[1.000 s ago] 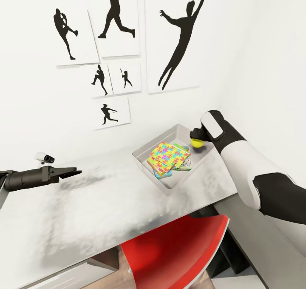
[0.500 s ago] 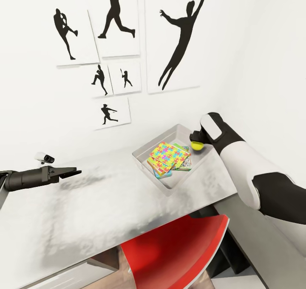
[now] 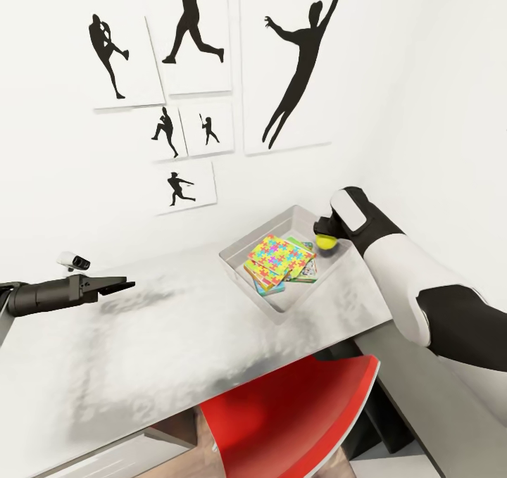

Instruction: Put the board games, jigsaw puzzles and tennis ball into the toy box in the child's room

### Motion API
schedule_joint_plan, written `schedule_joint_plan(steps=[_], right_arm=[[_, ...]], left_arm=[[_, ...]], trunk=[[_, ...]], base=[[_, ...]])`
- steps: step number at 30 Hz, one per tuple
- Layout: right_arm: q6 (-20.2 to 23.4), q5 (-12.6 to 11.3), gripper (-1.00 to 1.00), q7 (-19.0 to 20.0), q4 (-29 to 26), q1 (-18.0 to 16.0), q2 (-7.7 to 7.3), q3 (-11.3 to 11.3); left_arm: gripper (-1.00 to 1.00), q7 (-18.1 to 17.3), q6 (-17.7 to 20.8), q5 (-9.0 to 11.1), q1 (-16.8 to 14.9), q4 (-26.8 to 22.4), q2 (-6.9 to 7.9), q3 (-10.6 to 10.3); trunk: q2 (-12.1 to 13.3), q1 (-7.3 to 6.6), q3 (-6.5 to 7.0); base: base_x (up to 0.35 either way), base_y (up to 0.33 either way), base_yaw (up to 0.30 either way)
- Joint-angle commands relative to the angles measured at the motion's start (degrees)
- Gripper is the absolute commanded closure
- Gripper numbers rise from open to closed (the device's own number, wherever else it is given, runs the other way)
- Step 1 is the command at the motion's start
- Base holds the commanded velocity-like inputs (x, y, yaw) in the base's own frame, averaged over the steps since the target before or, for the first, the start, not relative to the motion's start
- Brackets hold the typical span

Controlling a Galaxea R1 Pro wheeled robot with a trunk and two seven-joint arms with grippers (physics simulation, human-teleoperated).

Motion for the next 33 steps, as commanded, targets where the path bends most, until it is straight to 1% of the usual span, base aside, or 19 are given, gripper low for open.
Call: schedule_joint_plan(steps=[1, 2, 7, 13, 24, 26, 29, 33], right_arm=[[0.0, -0.8, 1.00, -0.6, 0.0, -0.1, -0.07, 0.4], [0.0, -0.8, -1.00, -0.6, 0.2, -0.1, -0.15, 0.4], [-1.1, -0.9, -1.00, -0.1, 1.5, -0.1, -0.11, 0.4], [-2.1, -0.8, -1.00, 3.7, 1.6, -0.1, 0.05, 0.4], [-1.9, -0.8, -1.00, 4.1, 0.8, -0.1, -0.25, 0.6], [-1.7, -0.9, -1.00, 4.1, 0.1, -0.1, -0.36, 0.5], [-0.3, -1.1, -1.00, 4.1, -4.4, 0.0, -0.74, 0.3], [1.9, -1.3, -1.00, 4.1, -9.1, 1.3, -0.83, 0.0]], left_arm=[[-1.00, -0.2, 0.6, 0.0, 0.0, 0.0, 0.02, 0.0], [-1.00, -0.2, 0.6, 0.0, 0.0, 0.0, 0.02, 0.0], [-1.00, -0.2, 0.6, 0.1, 0.0, 0.0, 0.09, 0.0], [-1.00, -0.2, 0.6, -0.1, 0.0, 0.0, 0.10, 0.0], [-1.00, -0.2, 0.6, -0.1, 0.0, 0.0, 0.09, 0.0], [-1.00, -0.2, 0.6, -0.1, 0.0, 0.0, 0.07, 0.0], [-1.00, -0.2, 0.6, -0.2, 0.0, 0.0, 0.10, 0.0], [-1.00, -0.2, 0.6, -0.1, 0.0, 0.0, 0.11, 0.1]], trunk=[[-0.1, 0.03, -0.11], [-0.1, 0.03, -0.11], [-0.1, 0.03, -0.11], [-0.1, 0.03, -0.11], [-0.1, 0.03, -0.11], [-0.1, 0.03, -0.11], [-0.1, 0.03, -0.11], [-0.1, 0.03, -0.11]], base=[[0.000, 0.000, 0.000], [0.000, 0.000, 0.000], [0.000, 0.000, 0.000], [0.000, 0.000, 0.000], [0.000, 0.000, 0.000], [0.000, 0.000, 0.000], [0.000, 0.000, 0.000], [0.000, 0.000, 0.000]])
